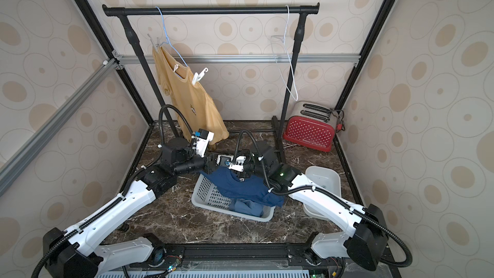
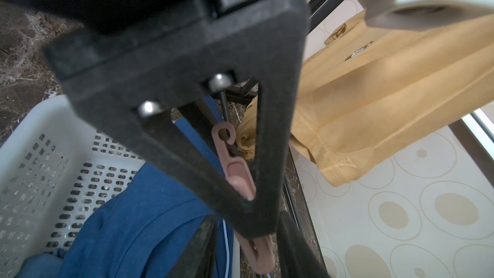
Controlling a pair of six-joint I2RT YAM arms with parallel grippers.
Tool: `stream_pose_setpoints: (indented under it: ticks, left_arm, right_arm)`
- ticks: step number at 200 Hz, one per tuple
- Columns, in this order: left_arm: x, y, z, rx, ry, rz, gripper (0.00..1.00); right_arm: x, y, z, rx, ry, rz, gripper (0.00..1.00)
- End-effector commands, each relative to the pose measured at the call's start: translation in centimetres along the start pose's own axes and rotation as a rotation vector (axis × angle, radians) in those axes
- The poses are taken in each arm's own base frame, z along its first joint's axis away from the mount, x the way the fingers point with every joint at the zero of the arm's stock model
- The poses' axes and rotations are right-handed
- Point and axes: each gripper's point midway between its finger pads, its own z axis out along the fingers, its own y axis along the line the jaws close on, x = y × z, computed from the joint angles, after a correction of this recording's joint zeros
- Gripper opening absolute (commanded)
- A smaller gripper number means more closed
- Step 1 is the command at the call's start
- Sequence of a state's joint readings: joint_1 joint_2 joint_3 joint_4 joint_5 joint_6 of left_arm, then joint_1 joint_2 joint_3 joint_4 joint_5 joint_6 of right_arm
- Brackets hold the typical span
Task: Remove the clothespins securing t-shirts to the hanger
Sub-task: Place the clothespin in the storage box.
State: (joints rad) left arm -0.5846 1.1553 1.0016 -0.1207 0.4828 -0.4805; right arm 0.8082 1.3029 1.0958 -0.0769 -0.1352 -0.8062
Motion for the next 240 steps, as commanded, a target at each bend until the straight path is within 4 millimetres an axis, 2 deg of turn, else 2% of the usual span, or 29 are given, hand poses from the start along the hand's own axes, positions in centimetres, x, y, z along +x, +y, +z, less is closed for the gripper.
stream_pose_setpoints:
  ticks: [1, 41, 72, 84, 94, 131, 153, 178, 204, 222, 240]
  left_arm:
    - [-1.2, -1.4, -0.8, 0.036, -0.032, -0.003, 0.30]
    - [-1.1, -1.4, -1.0, 0.034, -0.036, -0.004, 0.33]
    - [-1.1, -1.3, -0.9, 0.031, -0.040, -0.002, 0.50]
    - [-1.3, -1.2, -0.9, 0.027, -0.049, 0.003, 0.58]
    - [-1.4, -1.2, -1.0, 0.021, -0.054, 0.012, 0.61]
    - [-2.4, -1.3, -1.5, 0.005, -0.087, 0.065, 0.65]
    - [-2.5, -1.2, -1.5, -0.005, -0.084, 0.085, 0.67]
    - [-2.1, -0.5, -1.2, -0.022, -0.091, 0.108, 0.68]
    - [-1.3, 0.2, -0.1, -0.019, -0.089, 0.116, 0.66]
    - [-0.4, 0.2, 1.2, -0.012, -0.080, 0.131, 0.65]
    - [0.9, -0.8, 2.5, -0.018, -0.058, 0.231, 0.65]
  right_arm:
    - [-1.1, -0.6, 0.1, 0.003, -0.023, -0.026, 0.33]
    - [-0.9, -0.7, 0.4, 0.011, -0.014, -0.041, 0.16]
    - [-0.9, -0.8, 0.1, 0.016, -0.005, -0.055, 0.09]
    - [-0.7, -0.9, -0.1, 0.023, 0.006, -0.057, 0.08]
    - [-0.6, -1.0, -0.3, 0.027, 0.016, -0.060, 0.07]
    - [1.1, -0.7, -1.6, 0.044, 0.087, -0.070, 0.06]
    - [2.4, -0.7, -3.2, 0.079, 0.146, -0.066, 0.06]
    - [4.5, -0.4, -5.8, 0.129, 0.222, -0.048, 0.06]
    - [7.7, 0.0, -8.8, 0.198, 0.324, 0.000, 0.06]
    - [10.7, -0.2, -11.2, 0.249, 0.414, 0.102, 0.06]
    - [14.3, -0.3, -13.6, 0.294, 0.526, 0.210, 0.06]
